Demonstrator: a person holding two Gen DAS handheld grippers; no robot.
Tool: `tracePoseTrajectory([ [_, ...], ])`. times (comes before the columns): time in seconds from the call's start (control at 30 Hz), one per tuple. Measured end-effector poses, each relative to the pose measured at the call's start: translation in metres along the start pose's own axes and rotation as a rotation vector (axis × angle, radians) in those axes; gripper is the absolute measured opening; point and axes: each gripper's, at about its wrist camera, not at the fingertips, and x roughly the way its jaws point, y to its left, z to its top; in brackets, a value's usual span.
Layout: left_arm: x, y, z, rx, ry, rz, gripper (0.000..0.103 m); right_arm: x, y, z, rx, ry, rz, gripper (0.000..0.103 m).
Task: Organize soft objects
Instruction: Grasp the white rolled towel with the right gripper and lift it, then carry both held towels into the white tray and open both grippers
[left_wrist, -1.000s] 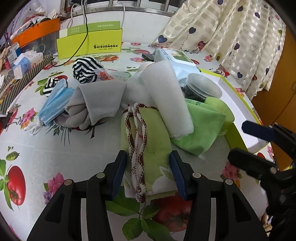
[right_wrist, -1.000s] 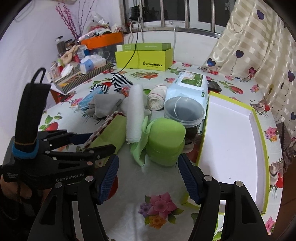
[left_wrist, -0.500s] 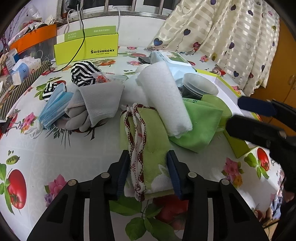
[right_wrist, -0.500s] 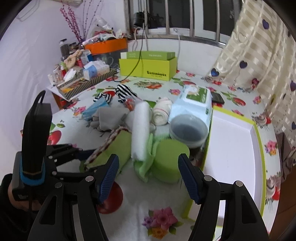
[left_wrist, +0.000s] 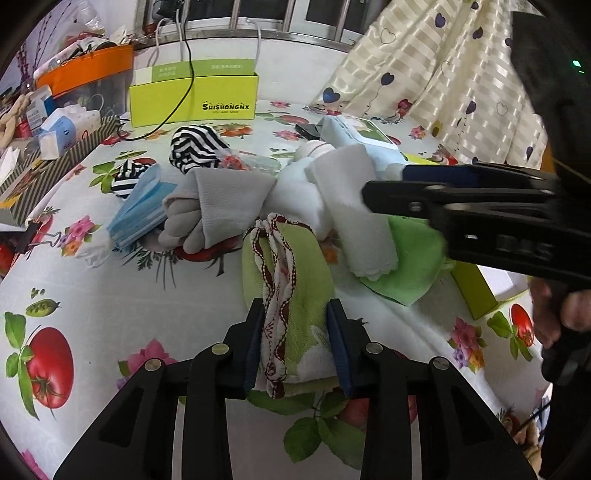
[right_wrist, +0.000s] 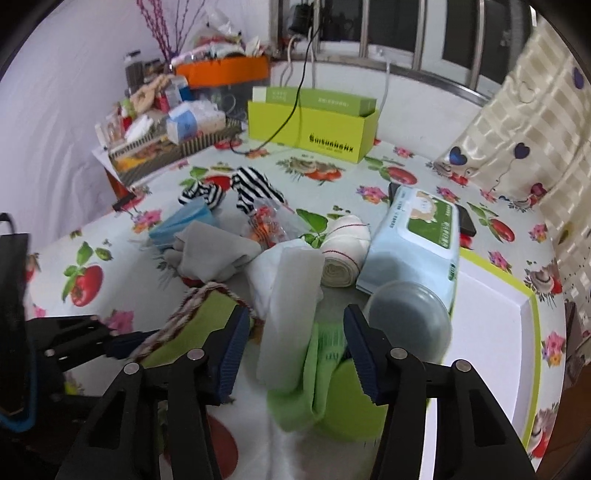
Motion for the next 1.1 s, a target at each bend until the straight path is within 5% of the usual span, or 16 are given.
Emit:
tracePoseTrajectory([
  [0.27,0.003,0.006,0.0,-0.013,0.006,-0.006,0.035,0.032,0.0,0.005,-0.016,0.069,-0.005,0.02],
  [1.1,-0.042,-0.021,0.013,0.027,-0.111,-0.012,0.033,-0.08,-0.012,-0.015,0.072,-0.206,0.065,0.018],
])
